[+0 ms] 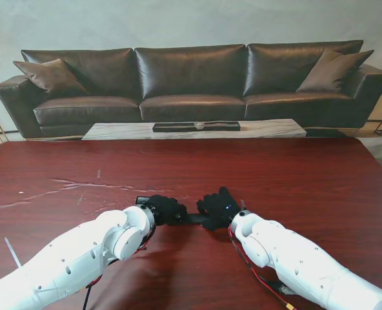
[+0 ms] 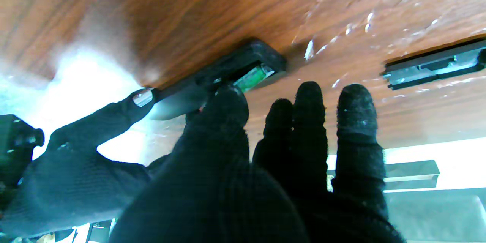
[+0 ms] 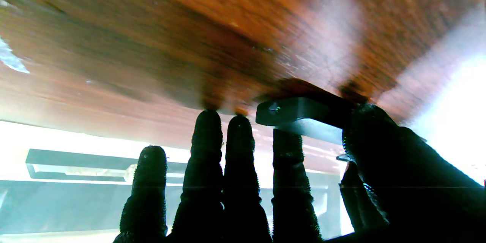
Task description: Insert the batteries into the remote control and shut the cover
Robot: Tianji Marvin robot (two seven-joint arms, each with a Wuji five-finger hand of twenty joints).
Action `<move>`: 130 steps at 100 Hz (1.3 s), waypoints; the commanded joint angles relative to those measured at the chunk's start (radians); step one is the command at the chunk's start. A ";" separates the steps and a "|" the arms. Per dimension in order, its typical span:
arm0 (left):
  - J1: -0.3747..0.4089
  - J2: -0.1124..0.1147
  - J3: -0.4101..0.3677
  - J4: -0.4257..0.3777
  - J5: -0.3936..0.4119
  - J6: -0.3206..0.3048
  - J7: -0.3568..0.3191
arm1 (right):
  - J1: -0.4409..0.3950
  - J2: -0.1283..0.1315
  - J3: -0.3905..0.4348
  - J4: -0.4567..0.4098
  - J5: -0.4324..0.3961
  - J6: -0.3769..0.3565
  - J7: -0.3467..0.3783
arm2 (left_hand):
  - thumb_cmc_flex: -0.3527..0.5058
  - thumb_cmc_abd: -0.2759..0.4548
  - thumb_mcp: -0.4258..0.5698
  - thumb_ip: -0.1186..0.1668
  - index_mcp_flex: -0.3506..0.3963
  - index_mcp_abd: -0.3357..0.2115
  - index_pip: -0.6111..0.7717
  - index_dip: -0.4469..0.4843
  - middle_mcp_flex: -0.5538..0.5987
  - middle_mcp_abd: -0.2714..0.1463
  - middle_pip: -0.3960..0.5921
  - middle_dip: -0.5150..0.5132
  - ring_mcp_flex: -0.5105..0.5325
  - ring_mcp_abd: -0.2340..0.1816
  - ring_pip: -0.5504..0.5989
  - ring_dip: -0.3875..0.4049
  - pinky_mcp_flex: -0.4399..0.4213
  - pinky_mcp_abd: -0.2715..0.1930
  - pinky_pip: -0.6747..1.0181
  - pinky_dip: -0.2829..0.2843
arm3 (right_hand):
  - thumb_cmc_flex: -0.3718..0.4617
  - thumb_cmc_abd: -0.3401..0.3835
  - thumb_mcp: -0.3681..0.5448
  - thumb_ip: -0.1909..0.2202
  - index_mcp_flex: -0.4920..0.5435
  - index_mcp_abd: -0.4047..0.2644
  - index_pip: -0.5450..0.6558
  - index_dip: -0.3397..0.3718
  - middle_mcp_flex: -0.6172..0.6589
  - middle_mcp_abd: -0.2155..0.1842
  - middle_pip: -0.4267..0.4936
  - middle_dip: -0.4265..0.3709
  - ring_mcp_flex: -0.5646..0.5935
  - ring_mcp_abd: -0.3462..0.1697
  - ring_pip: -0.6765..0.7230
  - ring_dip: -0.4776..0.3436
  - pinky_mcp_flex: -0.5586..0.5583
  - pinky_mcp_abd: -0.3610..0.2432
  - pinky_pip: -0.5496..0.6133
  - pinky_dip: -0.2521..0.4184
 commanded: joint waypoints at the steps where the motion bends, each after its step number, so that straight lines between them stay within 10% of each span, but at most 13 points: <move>1: 0.010 0.007 0.004 0.027 -0.003 -0.002 -0.010 | -0.023 -0.003 -0.016 0.035 -0.002 -0.003 -0.001 | 0.059 0.001 0.030 -0.003 0.094 0.113 0.008 -0.019 0.023 0.015 0.014 -0.016 0.016 -0.002 0.012 -0.009 0.007 -0.004 -0.004 -0.016 | 0.078 -0.006 -0.005 -0.044 0.051 -0.077 0.082 -0.047 0.089 -0.037 0.008 -0.002 0.082 -0.028 0.020 0.002 0.005 0.001 0.024 0.033; 23: 0.007 0.005 0.005 0.032 -0.010 -0.011 -0.006 | -0.016 -0.016 -0.027 0.063 -0.006 0.002 -0.063 | 0.059 0.004 0.022 -0.003 0.086 0.122 -0.007 -0.017 0.014 0.017 0.011 -0.021 0.004 0.000 0.006 -0.015 -0.003 0.001 -0.021 -0.034 | 0.177 -0.067 0.031 -0.079 0.214 -0.212 0.222 -0.107 0.228 -0.086 0.045 0.007 0.198 -0.054 0.074 0.025 0.056 -0.008 0.053 0.053; 130: 0.045 0.006 -0.062 -0.005 -0.001 -0.068 0.017 | -0.009 -0.005 -0.043 0.048 -0.013 0.032 -0.011 | 0.059 0.038 -0.006 0.004 0.109 -0.019 -0.114 -0.082 -0.007 0.009 -0.048 -0.045 -0.051 0.036 -0.038 -0.019 -0.106 0.065 -0.035 0.009 | 0.206 -0.115 0.113 -0.097 0.335 -0.150 0.193 -0.182 0.343 -0.082 0.066 -0.049 0.274 -0.057 0.119 0.059 0.085 -0.029 0.069 0.072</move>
